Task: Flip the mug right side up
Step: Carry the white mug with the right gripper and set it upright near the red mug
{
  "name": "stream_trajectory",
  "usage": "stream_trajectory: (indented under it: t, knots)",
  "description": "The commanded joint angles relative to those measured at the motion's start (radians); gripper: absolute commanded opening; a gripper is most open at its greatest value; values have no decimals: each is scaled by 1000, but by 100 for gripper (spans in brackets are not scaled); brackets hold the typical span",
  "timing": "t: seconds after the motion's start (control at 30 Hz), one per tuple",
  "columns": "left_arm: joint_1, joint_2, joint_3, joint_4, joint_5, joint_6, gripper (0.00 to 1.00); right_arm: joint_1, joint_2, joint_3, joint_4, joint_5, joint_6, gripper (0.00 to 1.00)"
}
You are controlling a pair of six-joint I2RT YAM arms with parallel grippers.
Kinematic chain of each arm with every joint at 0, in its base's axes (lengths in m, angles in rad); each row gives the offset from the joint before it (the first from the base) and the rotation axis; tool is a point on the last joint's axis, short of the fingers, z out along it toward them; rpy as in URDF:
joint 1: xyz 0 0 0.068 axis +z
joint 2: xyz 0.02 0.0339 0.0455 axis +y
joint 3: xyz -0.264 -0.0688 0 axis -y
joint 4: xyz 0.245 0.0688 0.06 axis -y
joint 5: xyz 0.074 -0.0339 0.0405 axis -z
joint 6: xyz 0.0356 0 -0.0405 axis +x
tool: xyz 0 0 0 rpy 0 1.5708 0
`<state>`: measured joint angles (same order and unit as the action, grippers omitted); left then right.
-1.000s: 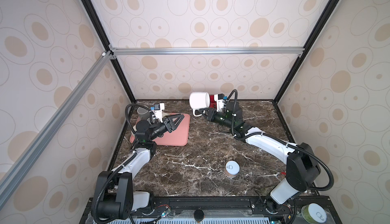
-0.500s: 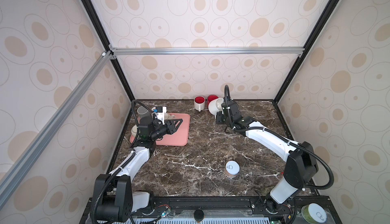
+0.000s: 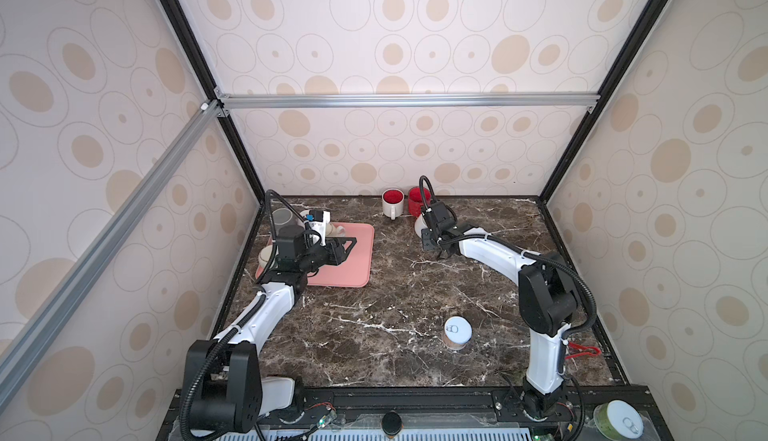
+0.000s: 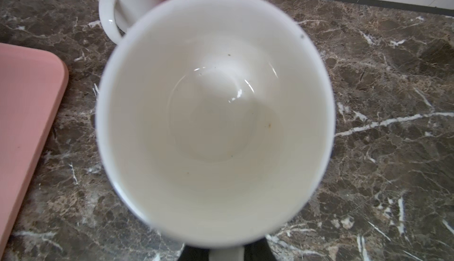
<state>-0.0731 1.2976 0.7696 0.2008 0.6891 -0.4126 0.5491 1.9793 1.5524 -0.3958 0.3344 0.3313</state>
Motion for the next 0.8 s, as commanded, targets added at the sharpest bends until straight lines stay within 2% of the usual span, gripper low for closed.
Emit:
stream_trajectory:
  t: [0.0, 0.77]
  knots:
    - [8, 20, 48, -35, -15, 53, 46, 0, 14, 71, 25, 55, -20, 0]
    - [10, 63, 55, -49, -3, 84, 46, -38, 229, 252, -73, 52, 26, 2]
